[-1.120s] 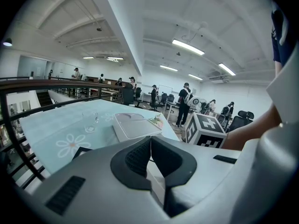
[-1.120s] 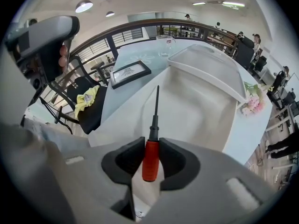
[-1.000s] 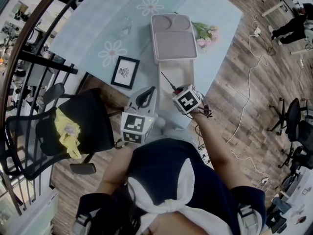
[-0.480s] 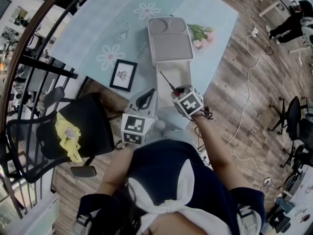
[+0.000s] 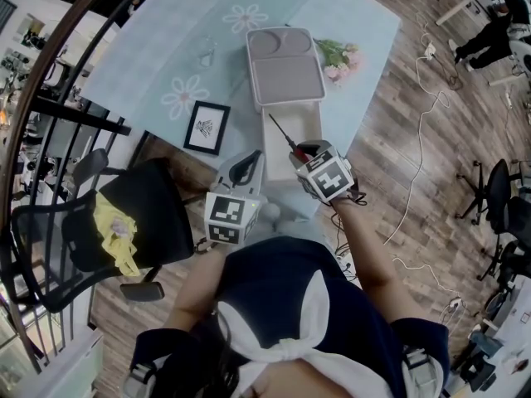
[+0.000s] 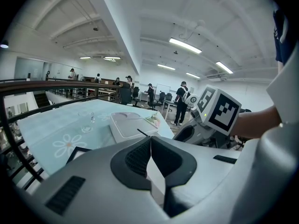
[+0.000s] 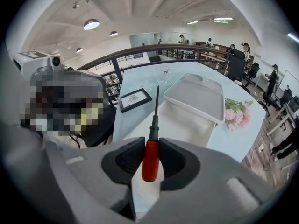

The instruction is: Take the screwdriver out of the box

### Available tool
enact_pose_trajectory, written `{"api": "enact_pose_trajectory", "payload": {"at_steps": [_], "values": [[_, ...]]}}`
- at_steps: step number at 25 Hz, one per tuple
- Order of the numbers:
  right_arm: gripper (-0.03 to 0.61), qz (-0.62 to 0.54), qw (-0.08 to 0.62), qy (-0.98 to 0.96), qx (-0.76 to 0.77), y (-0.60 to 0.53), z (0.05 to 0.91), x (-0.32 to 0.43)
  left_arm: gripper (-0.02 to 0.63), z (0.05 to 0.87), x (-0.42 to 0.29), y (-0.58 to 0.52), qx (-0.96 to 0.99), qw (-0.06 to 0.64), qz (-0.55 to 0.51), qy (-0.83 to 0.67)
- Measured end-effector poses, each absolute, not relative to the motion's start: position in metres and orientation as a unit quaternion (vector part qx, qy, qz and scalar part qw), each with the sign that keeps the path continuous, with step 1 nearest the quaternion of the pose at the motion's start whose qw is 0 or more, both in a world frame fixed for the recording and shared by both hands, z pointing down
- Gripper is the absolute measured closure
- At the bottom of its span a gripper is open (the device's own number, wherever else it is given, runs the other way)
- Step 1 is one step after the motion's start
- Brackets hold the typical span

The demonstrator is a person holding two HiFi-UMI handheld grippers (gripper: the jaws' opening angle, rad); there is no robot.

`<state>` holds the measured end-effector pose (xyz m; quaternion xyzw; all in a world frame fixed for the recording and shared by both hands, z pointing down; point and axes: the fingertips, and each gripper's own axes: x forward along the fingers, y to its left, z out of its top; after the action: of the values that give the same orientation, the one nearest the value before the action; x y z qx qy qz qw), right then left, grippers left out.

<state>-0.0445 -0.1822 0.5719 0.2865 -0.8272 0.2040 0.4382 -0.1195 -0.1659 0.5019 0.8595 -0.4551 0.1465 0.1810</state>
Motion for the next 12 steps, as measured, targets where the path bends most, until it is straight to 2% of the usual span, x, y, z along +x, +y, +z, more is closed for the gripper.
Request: {"api": "enact_pose_trajectory", "payload": {"at_steps": [12], "values": [[0.483, 0.195, 0.408, -0.843, 0.291, -0.177, 0.544, -0.048, 0.595, 0.498, -0.121, -0.164, 0.86, 0.177, 0.145, -0.457]]}}
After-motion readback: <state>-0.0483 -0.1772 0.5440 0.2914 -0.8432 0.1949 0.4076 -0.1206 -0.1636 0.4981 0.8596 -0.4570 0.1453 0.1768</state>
